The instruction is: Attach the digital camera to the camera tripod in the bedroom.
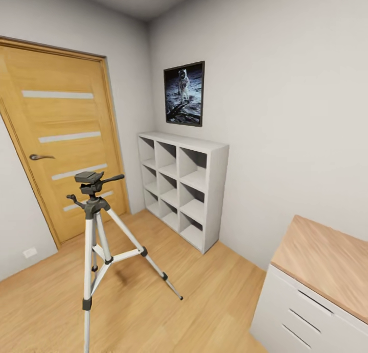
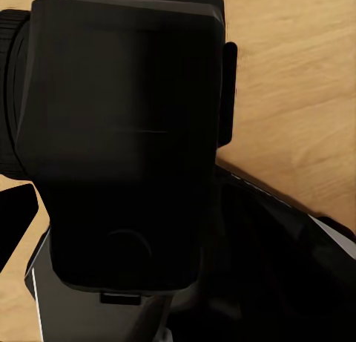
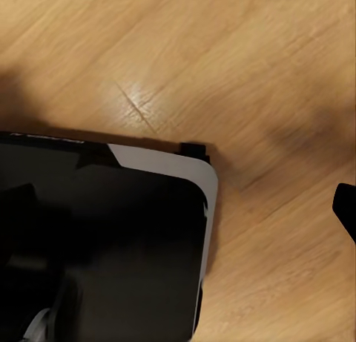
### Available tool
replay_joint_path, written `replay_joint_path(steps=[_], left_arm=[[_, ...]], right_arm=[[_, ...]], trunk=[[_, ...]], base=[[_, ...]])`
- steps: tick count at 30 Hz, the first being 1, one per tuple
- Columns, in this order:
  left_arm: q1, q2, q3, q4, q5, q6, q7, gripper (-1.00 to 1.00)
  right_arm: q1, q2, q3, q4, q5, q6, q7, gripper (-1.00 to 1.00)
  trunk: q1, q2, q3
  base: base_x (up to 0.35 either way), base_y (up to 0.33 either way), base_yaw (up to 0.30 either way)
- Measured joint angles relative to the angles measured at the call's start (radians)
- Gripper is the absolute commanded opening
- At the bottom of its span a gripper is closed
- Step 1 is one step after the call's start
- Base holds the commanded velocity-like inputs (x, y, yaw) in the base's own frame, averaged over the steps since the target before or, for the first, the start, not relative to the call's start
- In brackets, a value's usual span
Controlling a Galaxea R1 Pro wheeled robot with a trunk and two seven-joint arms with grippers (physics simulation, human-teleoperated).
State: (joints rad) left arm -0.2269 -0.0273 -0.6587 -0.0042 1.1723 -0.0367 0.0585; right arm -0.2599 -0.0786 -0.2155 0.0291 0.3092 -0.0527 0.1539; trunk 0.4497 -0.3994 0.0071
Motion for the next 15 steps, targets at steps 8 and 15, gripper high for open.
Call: replay_joint_path(steps=[8, 15], left_arm=[[0.0, 0.0, 0.0, 0.0, 0.003, -0.001, 0.001, -1.0], [0.0, -0.001, 0.0, -0.001, 0.002, -0.001, 0.001, -1.0]], right_arm=[[0.0, 0.0, 0.0, 0.0, 0.0, 0.001, 0.0, 1.0], [0.0, -0.002, 0.0, 0.0, -0.001, 0.003, 0.0, 1.0]], trunk=[[0.0, 0.0, 0.0], [0.0, 0.0, 0.0]], base=[[0.0, 0.0, 0.232], [0.0, 0.0, 0.252]])
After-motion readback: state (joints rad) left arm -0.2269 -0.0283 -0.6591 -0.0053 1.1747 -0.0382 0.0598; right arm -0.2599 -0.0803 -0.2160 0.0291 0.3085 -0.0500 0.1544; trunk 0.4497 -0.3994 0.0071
